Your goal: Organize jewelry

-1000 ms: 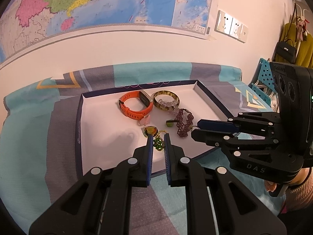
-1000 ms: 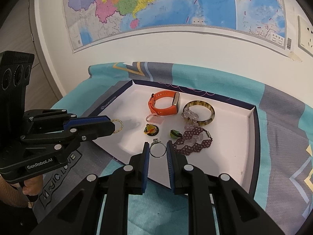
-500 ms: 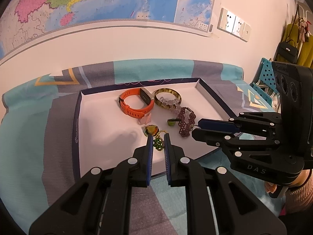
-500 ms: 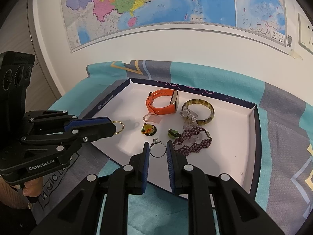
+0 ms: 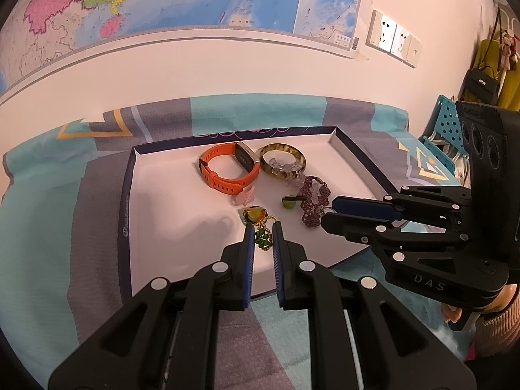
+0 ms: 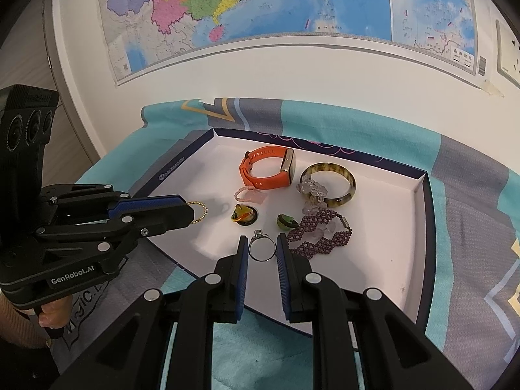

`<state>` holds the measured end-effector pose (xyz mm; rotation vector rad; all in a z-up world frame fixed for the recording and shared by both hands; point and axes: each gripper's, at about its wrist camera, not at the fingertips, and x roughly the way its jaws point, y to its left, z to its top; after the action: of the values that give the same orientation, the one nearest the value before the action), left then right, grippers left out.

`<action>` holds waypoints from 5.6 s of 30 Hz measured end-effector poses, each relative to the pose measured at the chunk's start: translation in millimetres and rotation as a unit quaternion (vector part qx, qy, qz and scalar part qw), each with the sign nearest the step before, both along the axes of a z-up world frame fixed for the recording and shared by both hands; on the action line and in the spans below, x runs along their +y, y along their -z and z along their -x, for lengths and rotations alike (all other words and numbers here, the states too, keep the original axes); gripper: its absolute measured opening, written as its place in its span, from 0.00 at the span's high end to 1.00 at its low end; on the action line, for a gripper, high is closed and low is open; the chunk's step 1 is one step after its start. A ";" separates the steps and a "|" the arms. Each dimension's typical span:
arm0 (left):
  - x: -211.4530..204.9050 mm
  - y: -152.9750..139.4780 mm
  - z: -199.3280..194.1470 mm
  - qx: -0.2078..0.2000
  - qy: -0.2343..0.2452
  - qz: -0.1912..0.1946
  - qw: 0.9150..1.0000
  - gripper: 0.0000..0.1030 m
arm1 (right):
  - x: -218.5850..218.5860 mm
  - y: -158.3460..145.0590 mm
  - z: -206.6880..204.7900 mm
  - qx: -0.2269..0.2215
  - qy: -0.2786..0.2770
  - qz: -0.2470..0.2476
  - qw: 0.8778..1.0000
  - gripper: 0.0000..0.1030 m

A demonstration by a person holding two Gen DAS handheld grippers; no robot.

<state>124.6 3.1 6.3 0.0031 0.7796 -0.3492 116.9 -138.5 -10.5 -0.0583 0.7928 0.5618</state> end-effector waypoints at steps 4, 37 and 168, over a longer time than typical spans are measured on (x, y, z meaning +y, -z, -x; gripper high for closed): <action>-0.6 1.5 -1.7 0.003 -0.001 -0.001 1.000 0.89 | 0.9 0.4 -0.3 0.001 -0.001 0.001 1.000 0.85; -5.1 8.8 -10.9 0.016 -0.007 -0.008 1.000 0.89 | 5.5 3.0 -4.9 0.005 0.000 0.008 1.000 0.85; 19.6 3.3 95.7 -0.019 -0.143 -0.044 0.989 0.05 | -13.4 14.3 99.4 -0.030 0.070 0.016 0.997 0.07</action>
<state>28.9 22.8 3.0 -0.0188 0.7459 -0.0414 17.5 -151.9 -24.8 -0.0477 0.7410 0.4129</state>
